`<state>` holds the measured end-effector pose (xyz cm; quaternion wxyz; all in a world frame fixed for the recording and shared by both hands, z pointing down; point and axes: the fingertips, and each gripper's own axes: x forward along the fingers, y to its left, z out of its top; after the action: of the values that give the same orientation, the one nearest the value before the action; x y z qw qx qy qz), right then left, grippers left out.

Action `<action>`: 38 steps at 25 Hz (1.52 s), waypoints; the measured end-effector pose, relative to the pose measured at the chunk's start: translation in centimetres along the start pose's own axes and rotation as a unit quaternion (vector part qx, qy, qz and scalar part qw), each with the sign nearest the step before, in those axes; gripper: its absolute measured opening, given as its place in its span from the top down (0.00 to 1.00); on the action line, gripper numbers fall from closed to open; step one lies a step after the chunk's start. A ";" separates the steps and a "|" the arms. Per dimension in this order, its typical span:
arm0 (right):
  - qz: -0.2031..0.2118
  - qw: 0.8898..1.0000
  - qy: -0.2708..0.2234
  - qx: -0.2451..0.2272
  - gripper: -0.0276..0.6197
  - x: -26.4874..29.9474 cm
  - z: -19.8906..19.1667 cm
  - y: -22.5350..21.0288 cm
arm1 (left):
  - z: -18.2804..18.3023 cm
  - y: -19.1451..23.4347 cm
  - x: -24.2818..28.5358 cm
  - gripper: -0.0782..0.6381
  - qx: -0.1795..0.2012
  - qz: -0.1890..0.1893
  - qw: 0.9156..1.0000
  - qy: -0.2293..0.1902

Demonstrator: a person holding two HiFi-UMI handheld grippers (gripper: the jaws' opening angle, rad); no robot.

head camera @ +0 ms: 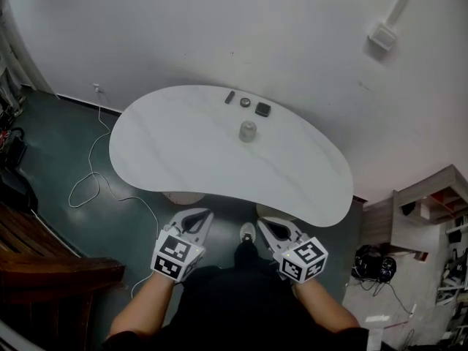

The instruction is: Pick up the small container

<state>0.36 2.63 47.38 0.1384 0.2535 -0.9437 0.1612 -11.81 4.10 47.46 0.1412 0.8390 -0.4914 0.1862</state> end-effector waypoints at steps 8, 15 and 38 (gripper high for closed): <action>0.020 1.000 -0.002 0.009 0.96 3.9 3.2 -6.0 | 3.5 2.9 5.5 0.87 -0.007 0.008 1.000 0.004; 0.035 0.999 0.012 0.017 0.96 6.1 4.3 -11.3 | 5.9 5.2 10.6 0.87 -0.016 0.023 1.000 0.009; 0.058 0.997 0.021 0.038 0.96 11.0 7.1 -21.4 | 10.8 10.4 20.6 0.87 0.011 0.043 0.999 0.019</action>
<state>1.08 -22.31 49.74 0.1385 0.2001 -0.9469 0.2100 -9.82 -21.30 47.65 0.1334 0.8146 -0.5226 0.2135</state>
